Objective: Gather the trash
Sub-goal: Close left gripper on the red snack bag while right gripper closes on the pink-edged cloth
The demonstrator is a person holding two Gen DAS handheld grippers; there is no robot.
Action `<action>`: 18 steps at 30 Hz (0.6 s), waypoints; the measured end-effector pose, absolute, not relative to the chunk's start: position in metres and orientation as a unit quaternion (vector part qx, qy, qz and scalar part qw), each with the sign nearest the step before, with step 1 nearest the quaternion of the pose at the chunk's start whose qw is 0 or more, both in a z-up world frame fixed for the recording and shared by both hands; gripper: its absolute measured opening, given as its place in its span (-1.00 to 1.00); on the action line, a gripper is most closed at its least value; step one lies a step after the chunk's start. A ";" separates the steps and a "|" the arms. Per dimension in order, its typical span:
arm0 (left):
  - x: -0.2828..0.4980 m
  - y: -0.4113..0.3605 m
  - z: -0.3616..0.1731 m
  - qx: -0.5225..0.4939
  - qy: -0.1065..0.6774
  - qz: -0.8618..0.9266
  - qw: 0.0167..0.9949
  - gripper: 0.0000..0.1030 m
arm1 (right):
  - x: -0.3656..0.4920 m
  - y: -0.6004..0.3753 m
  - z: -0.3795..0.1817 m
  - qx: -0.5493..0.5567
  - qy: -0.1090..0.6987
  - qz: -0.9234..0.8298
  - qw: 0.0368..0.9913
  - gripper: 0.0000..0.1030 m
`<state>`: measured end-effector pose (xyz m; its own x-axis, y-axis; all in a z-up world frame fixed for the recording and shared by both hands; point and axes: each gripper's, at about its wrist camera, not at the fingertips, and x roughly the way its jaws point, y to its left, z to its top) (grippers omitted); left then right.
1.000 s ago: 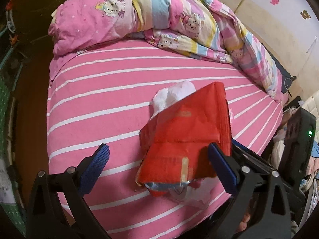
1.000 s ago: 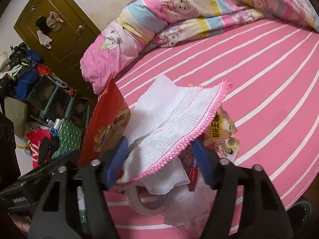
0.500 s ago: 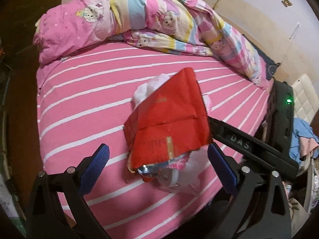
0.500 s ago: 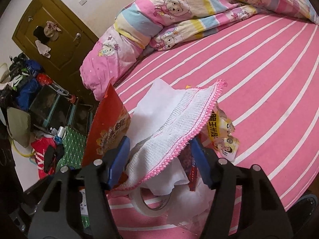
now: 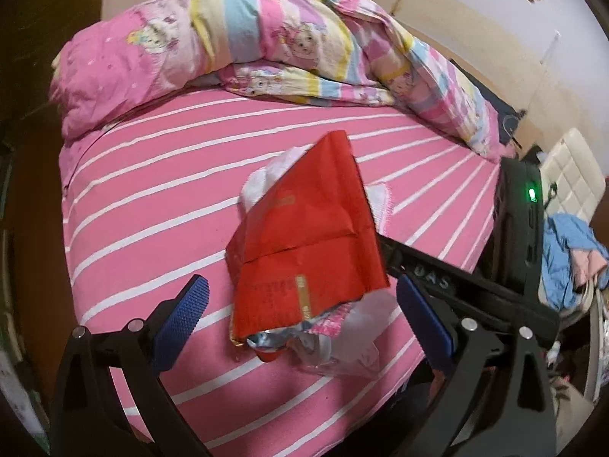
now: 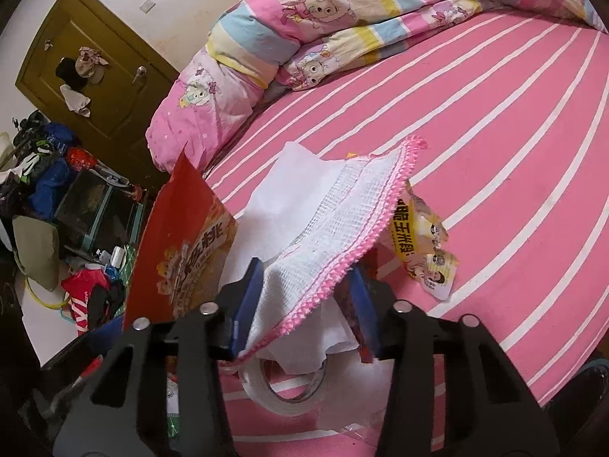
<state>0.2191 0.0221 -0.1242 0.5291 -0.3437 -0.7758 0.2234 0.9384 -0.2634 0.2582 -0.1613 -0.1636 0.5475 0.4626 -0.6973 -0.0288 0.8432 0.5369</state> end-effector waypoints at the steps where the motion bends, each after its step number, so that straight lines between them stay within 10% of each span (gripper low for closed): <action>1: 0.220 0.021 -0.126 -0.061 0.459 -0.160 0.872 0.86 | 0.259 -0.161 -0.163 0.238 0.453 0.144 0.847 -0.24; 8: 0.237 0.039 -0.138 -0.080 0.475 -0.113 0.869 0.82 | 0.260 -0.160 -0.164 0.232 0.453 0.143 0.849 -0.74; 12: 0.244 0.049 -0.147 -0.092 0.494 -0.096 0.859 -0.06 | 0.261 -0.161 -0.166 0.231 0.452 0.139 0.850 -0.92; 18: 0.241 0.064 -0.143 -0.119 0.485 -0.072 0.864 -0.77 | 0.257 -0.164 -0.149 0.221 0.430 0.139 0.864 -0.94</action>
